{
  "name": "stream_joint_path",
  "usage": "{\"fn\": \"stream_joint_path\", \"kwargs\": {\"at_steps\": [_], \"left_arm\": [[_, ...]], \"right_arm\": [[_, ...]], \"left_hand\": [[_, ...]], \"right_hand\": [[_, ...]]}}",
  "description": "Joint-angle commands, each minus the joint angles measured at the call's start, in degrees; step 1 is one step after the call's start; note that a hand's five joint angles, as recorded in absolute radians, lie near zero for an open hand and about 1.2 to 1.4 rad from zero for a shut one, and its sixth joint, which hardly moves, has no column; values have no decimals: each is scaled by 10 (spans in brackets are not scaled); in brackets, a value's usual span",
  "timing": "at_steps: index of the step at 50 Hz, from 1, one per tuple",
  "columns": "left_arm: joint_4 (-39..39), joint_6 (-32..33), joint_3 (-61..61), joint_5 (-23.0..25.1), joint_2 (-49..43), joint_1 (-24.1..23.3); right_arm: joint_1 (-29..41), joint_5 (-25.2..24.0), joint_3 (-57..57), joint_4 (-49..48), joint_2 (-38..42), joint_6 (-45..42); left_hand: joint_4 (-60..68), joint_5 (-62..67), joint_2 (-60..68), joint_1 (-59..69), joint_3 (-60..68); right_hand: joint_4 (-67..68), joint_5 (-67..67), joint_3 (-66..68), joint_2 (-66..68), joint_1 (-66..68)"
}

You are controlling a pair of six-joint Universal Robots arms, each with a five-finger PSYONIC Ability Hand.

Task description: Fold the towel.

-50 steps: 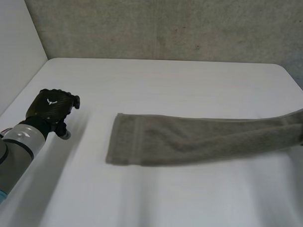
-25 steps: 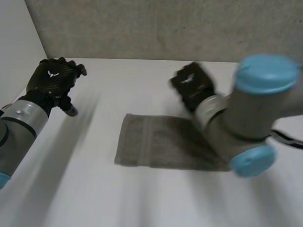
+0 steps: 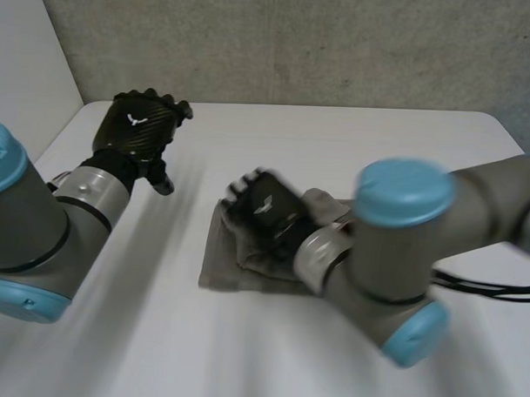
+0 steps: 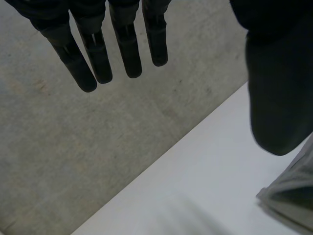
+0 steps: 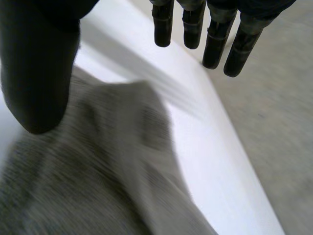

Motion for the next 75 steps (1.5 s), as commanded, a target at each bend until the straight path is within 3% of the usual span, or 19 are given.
{"fn": "stream_joint_path", "kwargs": {"at_steps": [1, 8, 19, 28, 37, 41, 42, 44, 50, 63, 75], "left_arm": [[1, -9, 14, -2, -14, -51], [0, -10, 45, -3, -64, -134], [0, -5, 127, -6, -175, -216], [-19, -1, 226, -16, -269, -220], [-92, 4, 336, -75, -360, -211], [-109, 1, 361, -149, -372, -200], [-109, 1, 361, -149, -372, -200], [-109, 2, 358, -211, -368, -187], [-116, 2, 346, -299, -365, -178], [-73, 6, 223, -322, -312, -180], [-60, 2, 208, -314, -291, -193]], "right_arm": [[-106, 7, 70, 1, -117, 106], [-198, 6, 180, -5, -188, 134], [-209, 8, 291, -44, -194, 133], [-209, 9, 316, -58, -183, 133], [-208, 12, 314, -58, -158, 130], [-207, 26, 312, -63, -136, 110], [-207, 37, 311, -69, -131, 98], [-207, 49, 312, -77, -126, 88], [-202, 86, 313, -104, -110, 60], [-199, 91, 313, -110, -110, 58], [-199, 90, 313, -110, -110, 58]], "left_hand": [[-66, -145, -69, -63, -55], [-72, -152, -76, -70, -62], [-74, -153, -78, -71, -64], [-71, -150, -74, -68, -60], [-56, -135, -59, -53, -45], [-25, -105, -29, -23, -15], [-25, -105, -29, -22, -15], [-12, -91, -16, -9, -1], [35, -44, 31, 38, 46], [34, -46, 30, 36, 44], [25, -54, 21, 28, 36]], "right_hand": [[-47, -11, -41, -45, -33], [-47, -11, -41, -45, -33], [-47, -11, -41, -45, -33], [-12, 23, -6, -10, 2], [55, 91, 61, 57, 69], [110, 146, 116, 112, 124], [122, 158, 128, 124, 136], [126, 161, 132, 128, 140], [151, 186, 157, 153, 165], [233, 269, 239, 235, 247], [235, 271, 241, 237, 249]]}}
